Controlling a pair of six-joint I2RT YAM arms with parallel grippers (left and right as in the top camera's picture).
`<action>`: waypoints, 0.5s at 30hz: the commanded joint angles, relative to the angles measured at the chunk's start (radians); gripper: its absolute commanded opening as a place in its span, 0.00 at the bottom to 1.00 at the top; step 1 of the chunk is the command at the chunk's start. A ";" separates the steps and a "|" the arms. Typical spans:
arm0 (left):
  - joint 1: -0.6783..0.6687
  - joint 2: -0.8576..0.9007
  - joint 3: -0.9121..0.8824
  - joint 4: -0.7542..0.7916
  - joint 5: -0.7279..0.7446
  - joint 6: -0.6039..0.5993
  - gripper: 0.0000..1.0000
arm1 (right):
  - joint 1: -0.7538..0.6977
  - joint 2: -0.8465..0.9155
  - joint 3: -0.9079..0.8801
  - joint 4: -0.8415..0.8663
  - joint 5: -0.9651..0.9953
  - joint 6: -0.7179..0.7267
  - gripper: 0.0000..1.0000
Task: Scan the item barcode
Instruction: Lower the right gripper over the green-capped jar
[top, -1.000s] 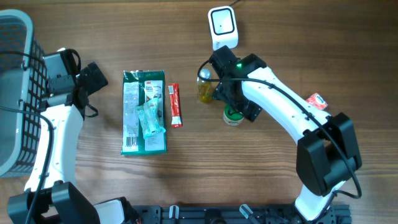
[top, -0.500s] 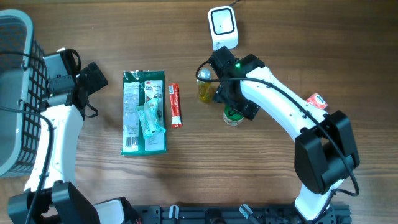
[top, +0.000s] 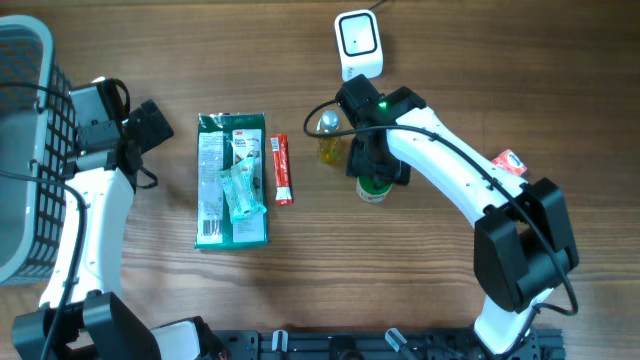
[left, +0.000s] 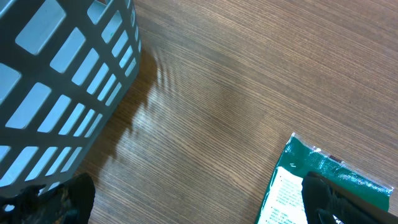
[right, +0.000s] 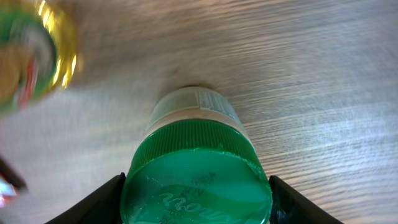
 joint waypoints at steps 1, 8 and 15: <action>0.005 -0.013 0.011 0.002 0.002 0.012 1.00 | 0.002 0.021 -0.007 -0.042 -0.089 -0.356 0.56; 0.005 -0.013 0.011 0.002 0.002 0.012 1.00 | 0.001 0.021 -0.006 -0.122 0.048 -0.454 0.85; 0.005 -0.013 0.011 0.002 0.002 0.012 1.00 | 0.001 0.021 0.005 -0.101 0.009 -0.356 1.00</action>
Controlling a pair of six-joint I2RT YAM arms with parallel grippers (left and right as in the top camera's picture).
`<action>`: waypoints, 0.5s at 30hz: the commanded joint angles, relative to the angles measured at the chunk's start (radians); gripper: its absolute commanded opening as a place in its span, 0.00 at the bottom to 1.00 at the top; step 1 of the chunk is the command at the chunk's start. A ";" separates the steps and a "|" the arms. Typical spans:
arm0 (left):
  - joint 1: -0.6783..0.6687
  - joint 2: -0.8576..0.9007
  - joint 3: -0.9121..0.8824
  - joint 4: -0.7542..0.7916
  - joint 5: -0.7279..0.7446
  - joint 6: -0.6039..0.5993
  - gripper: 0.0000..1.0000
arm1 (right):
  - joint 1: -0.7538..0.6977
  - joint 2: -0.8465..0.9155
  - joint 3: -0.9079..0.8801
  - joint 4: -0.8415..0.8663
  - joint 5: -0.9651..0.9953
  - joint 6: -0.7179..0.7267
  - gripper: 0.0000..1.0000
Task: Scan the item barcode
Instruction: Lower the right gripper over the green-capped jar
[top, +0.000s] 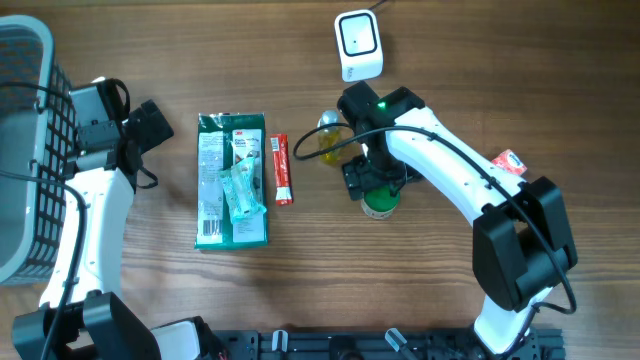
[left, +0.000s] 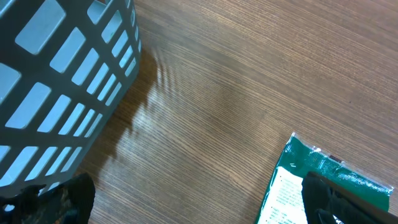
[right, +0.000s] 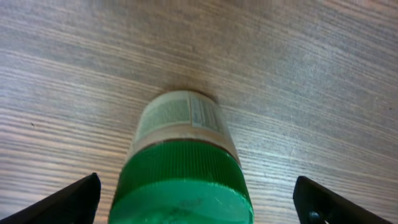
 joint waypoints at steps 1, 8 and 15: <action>0.005 -0.013 0.011 0.002 0.002 0.012 1.00 | 0.001 0.012 0.019 -0.029 -0.019 0.091 1.00; 0.005 -0.013 0.011 0.002 0.002 0.012 1.00 | -0.012 -0.127 0.142 -0.129 -0.028 0.284 1.00; 0.005 -0.013 0.011 0.002 0.002 0.012 1.00 | -0.018 -0.150 0.058 -0.127 -0.074 0.468 0.86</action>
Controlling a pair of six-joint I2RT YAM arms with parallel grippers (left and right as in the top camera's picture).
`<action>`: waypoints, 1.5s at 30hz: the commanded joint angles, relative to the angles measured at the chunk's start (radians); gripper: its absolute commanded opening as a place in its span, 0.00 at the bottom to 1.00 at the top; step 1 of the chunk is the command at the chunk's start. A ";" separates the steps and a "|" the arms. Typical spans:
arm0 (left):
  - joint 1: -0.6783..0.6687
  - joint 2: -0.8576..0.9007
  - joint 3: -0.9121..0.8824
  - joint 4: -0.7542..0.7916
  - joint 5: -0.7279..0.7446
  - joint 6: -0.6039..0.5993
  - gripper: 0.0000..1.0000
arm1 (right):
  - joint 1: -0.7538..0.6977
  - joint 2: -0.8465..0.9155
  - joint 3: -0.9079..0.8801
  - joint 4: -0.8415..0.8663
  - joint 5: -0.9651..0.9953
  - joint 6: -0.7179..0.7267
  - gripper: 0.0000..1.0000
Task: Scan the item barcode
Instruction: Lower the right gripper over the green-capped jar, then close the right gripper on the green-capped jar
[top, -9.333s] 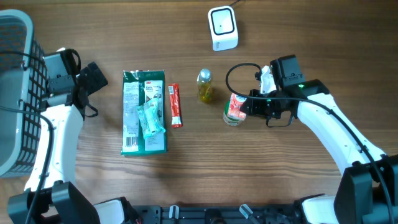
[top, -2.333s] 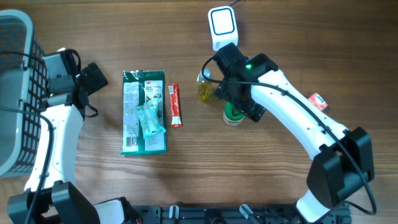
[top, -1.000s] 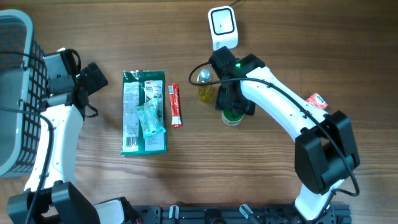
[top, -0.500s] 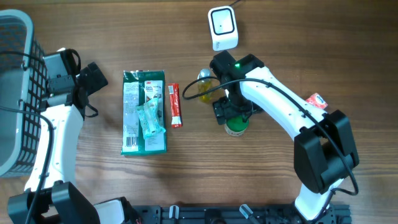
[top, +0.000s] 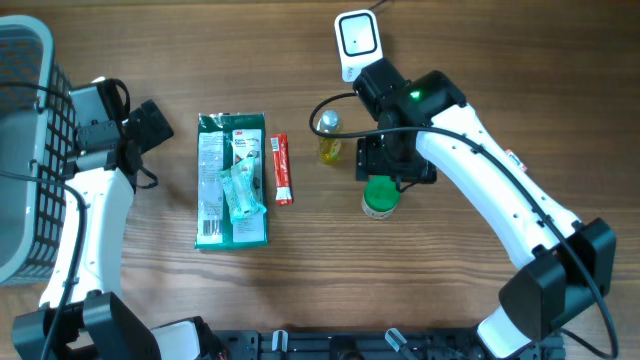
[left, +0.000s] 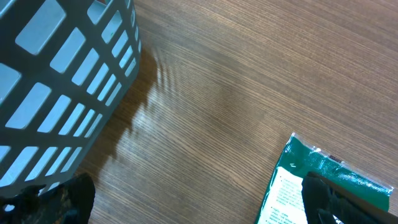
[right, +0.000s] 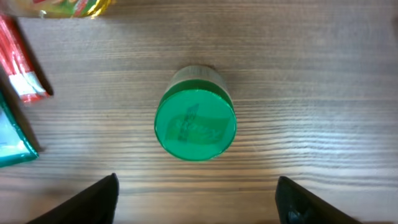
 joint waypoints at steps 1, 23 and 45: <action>0.005 -0.013 0.011 0.002 0.002 0.012 1.00 | 0.000 0.002 -0.103 0.072 -0.015 0.151 0.87; 0.005 -0.013 0.011 0.002 0.002 0.012 1.00 | 0.000 0.002 -0.335 0.372 -0.063 -0.233 0.84; 0.005 -0.013 0.011 0.002 0.002 0.012 1.00 | 0.008 0.002 -0.335 0.349 -0.060 0.145 0.72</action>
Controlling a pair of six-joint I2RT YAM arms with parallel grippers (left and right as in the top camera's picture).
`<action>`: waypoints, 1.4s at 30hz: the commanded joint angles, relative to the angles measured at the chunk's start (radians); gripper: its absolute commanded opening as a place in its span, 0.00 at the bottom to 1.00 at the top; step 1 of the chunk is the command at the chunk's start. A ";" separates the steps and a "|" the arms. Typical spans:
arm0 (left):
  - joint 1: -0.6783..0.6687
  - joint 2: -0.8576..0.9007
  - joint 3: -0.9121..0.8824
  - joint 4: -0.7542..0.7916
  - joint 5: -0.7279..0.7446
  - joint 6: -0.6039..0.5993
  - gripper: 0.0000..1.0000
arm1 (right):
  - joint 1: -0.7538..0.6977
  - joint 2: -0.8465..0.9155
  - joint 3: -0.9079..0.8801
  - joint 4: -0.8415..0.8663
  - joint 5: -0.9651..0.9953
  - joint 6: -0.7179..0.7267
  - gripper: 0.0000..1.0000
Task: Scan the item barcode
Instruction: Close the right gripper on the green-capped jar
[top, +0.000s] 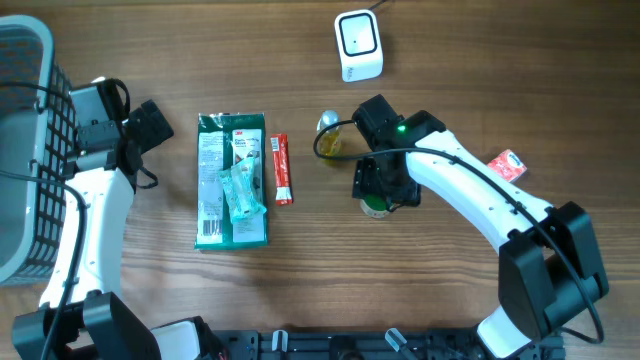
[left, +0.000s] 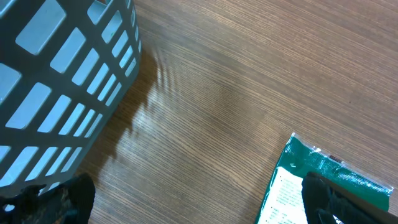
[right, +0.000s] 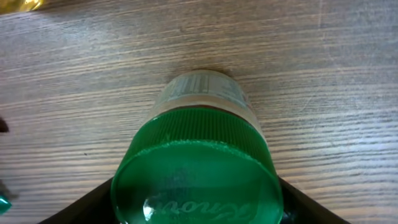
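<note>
A jar with a green lid and a pale label with a barcode strip stands upright on the wooden table. My right gripper is down over it, one finger against each side of the lid, shut on it. In the overhead view the right gripper covers most of the jar. The white scanner stands at the far edge. My left gripper is open over bare wood near the green packet.
A yellow bottle lies just left of the jar. A red tube and the green packet lie further left. A small red-and-white item lies to the right. A grey basket stands at the left edge.
My right gripper was open and raised well above the jar. Now it is low, with its fingers pressed on both sides of the green lid. The left arm has not moved.
My right gripper first gripped the jar's lid close beside the yellow bottle. Then its fingers stood wide apart with the jar standing a little further right. Then it hung high above the jar, and now it is shut on the lid again.
</note>
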 joint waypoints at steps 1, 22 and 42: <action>0.005 -0.013 0.011 0.002 0.002 0.012 1.00 | 0.007 0.002 -0.002 0.012 0.006 0.015 0.65; 0.005 -0.013 0.011 0.002 0.002 0.012 1.00 | 0.006 0.002 -0.002 0.087 -0.017 -0.003 0.87; 0.005 -0.013 0.011 0.002 0.002 0.012 1.00 | 0.013 0.002 -0.002 0.133 -0.005 -0.265 1.00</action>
